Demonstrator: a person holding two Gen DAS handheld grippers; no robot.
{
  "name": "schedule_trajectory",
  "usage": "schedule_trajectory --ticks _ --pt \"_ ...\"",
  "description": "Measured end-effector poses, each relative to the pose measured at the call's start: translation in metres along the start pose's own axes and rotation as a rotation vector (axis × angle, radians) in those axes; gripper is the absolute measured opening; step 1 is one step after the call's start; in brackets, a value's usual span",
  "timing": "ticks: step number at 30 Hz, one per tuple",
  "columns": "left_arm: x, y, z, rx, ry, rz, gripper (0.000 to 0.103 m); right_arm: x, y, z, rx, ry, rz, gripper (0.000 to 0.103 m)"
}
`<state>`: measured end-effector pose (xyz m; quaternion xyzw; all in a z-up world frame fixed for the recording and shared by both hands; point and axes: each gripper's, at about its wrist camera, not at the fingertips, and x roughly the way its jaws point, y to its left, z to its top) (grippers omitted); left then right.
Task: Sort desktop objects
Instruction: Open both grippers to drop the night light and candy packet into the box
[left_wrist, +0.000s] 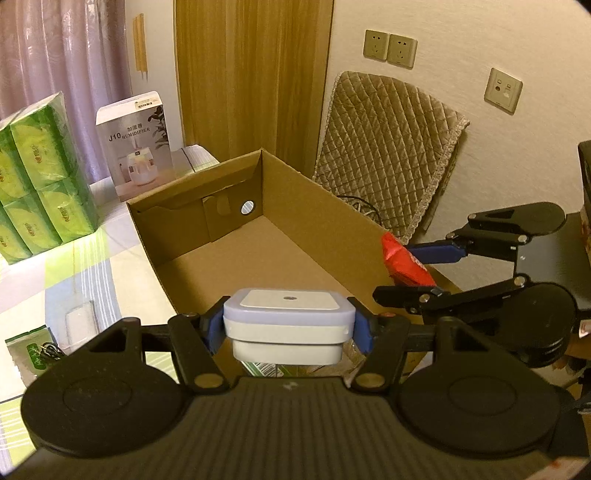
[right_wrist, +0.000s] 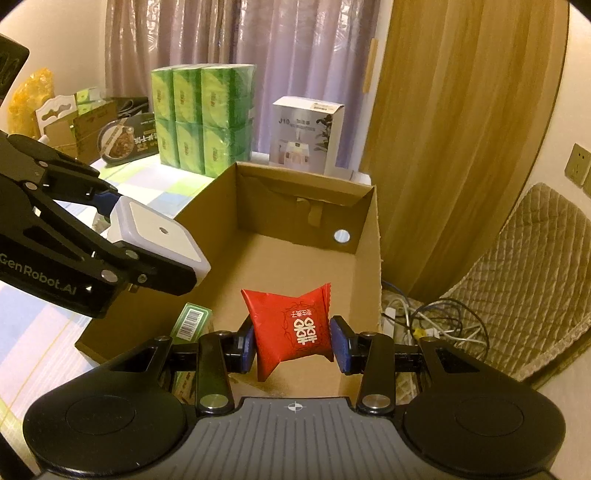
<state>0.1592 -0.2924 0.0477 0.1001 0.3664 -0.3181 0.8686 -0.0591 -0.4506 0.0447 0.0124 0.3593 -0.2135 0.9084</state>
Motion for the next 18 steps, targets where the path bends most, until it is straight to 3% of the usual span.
schedule_trajectory --ticks 7,18 --pt "0.007 0.002 0.002 -0.015 0.003 0.003 0.065 0.003 0.000 -0.003 0.005 0.013 0.002 0.039" --pt "-0.008 0.013 -0.009 -0.009 0.004 0.087 0.067 0.007 0.008 0.003 -0.007 0.014 0.009 0.039"
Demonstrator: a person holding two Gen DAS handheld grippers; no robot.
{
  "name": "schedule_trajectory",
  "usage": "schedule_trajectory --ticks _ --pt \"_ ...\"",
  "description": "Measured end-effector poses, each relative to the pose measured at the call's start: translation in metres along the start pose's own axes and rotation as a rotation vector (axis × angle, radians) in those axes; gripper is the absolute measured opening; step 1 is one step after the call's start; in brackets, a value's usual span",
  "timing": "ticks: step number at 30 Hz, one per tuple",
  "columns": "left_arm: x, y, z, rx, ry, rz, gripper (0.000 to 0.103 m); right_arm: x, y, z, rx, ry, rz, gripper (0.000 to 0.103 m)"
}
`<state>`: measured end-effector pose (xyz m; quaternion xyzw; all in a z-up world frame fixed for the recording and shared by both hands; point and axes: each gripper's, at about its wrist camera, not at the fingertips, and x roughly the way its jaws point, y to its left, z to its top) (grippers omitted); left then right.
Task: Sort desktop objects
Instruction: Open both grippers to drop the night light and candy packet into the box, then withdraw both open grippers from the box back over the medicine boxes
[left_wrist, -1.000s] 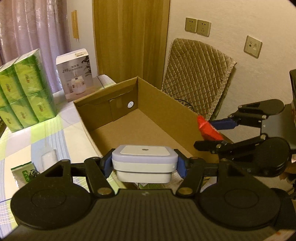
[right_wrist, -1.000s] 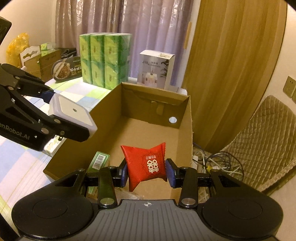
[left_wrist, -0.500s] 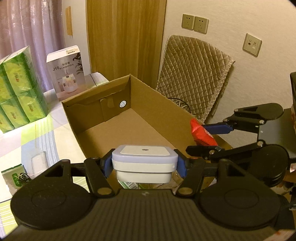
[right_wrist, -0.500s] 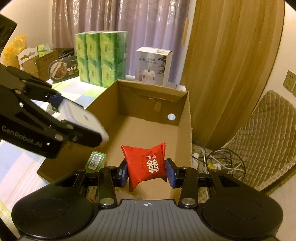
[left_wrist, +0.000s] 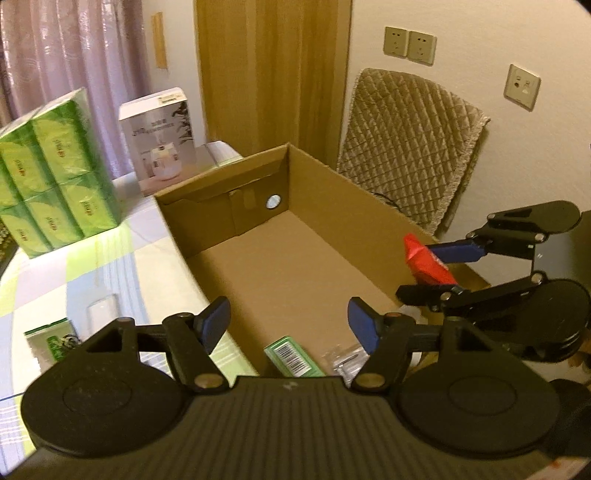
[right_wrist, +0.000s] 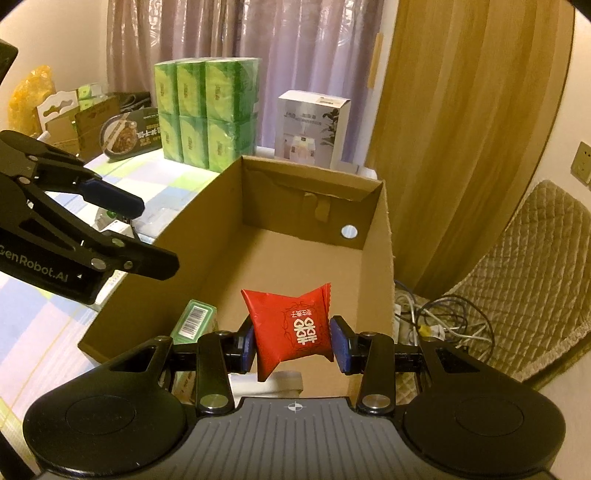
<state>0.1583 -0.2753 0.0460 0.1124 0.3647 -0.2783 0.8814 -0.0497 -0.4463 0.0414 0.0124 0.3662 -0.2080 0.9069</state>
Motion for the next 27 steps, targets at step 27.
schedule_trajectory --ticks 27 --pt "-0.037 0.037 -0.031 -0.073 -0.012 0.061 0.072 -0.017 0.038 -0.008 0.002 -0.025 0.024 0.068"
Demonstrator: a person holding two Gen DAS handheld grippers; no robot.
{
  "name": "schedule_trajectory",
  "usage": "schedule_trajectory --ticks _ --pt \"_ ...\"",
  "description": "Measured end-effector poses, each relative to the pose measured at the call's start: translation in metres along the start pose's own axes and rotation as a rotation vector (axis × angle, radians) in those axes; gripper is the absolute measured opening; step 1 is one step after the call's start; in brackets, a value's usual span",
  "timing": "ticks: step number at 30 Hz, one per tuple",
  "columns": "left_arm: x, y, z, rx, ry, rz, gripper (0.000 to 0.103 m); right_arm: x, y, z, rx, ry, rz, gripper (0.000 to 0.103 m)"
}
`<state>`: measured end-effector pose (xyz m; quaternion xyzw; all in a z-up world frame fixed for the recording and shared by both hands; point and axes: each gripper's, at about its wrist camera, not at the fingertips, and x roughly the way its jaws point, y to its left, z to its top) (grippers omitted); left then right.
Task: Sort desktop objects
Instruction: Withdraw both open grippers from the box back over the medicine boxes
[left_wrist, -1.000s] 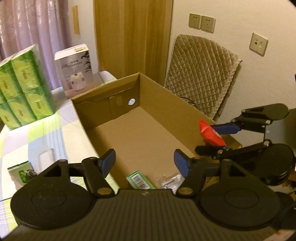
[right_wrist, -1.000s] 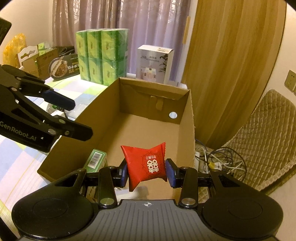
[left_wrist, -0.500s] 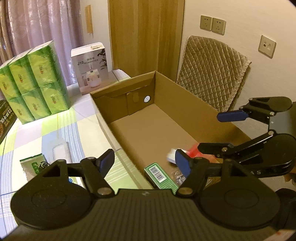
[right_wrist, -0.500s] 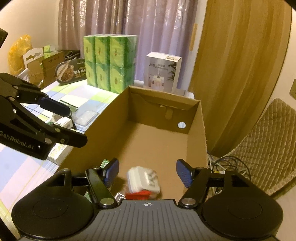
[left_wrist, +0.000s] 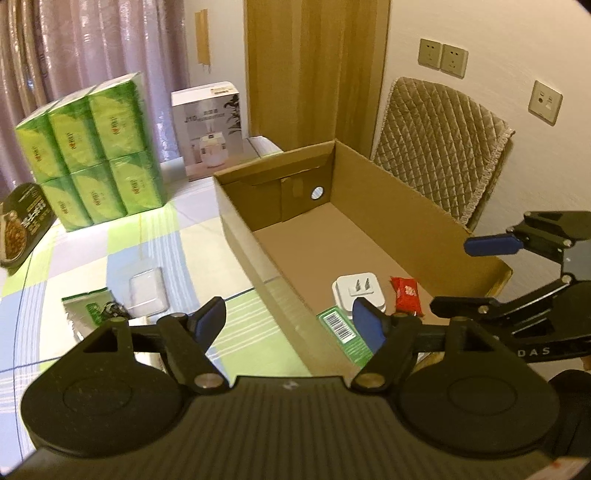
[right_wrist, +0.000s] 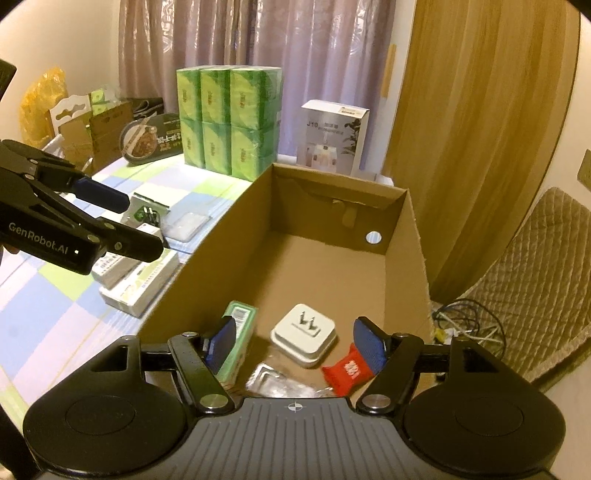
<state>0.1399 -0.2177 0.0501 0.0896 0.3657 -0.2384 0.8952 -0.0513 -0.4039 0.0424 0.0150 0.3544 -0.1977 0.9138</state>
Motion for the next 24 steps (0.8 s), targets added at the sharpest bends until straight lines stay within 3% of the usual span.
schedule_trajectory --ticks 14,24 --pt "-0.040 0.040 -0.050 -0.053 0.022 0.105 0.073 -0.024 0.057 0.004 0.005 -0.063 0.065 0.071" --pt "-0.066 0.070 -0.080 -0.107 0.029 0.147 0.074 -0.023 0.100 0.005 -0.032 -0.054 0.119 0.074"
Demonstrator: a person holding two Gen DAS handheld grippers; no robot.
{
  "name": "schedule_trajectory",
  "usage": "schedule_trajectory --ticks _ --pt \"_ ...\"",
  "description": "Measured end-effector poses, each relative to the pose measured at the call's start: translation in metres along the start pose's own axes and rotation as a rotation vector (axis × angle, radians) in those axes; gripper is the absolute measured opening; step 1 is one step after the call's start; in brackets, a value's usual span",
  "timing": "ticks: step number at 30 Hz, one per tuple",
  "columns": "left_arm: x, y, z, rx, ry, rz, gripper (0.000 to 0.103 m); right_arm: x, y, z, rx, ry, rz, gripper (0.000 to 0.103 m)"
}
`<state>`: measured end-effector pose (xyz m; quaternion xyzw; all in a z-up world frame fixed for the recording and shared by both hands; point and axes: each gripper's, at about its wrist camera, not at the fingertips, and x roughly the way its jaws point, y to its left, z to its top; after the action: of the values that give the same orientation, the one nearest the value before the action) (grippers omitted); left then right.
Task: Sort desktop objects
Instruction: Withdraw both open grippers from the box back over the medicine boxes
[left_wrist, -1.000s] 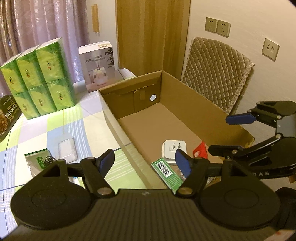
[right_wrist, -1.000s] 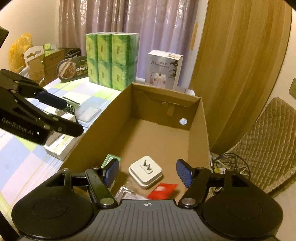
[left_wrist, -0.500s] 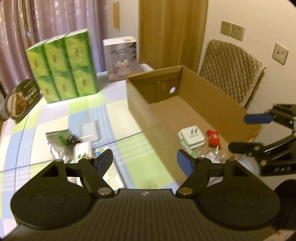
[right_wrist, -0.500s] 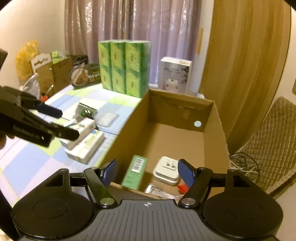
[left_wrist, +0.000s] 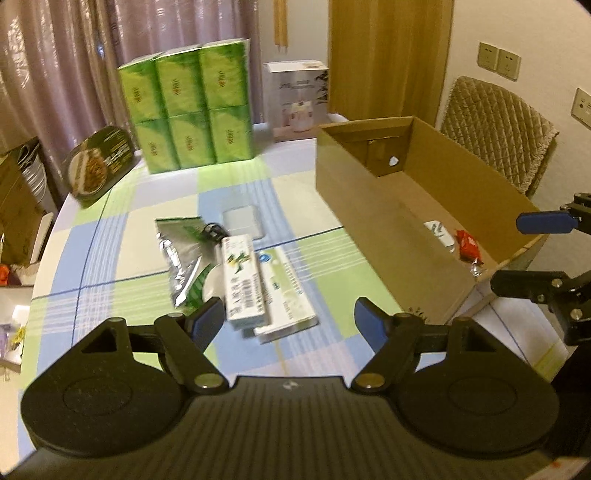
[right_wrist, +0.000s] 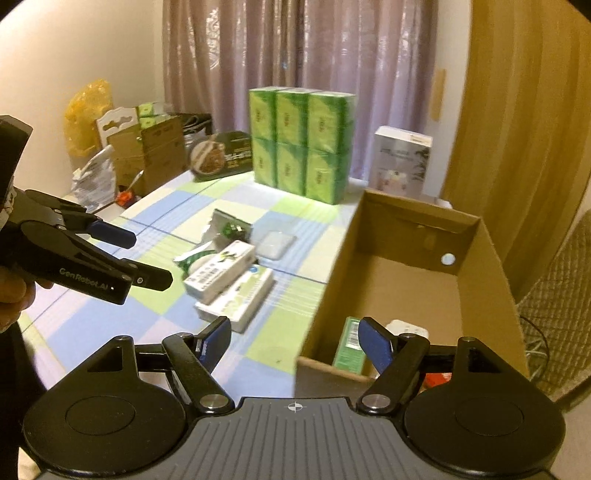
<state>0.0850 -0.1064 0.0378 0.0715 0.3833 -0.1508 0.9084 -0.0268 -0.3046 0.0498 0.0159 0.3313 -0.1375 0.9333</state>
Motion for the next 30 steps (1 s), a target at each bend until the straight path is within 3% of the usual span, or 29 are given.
schedule_trajectory --ticks 30 --pt "0.016 0.067 -0.041 -0.084 0.070 0.050 0.077 0.051 0.059 0.002 -0.075 0.082 0.105 0.076"
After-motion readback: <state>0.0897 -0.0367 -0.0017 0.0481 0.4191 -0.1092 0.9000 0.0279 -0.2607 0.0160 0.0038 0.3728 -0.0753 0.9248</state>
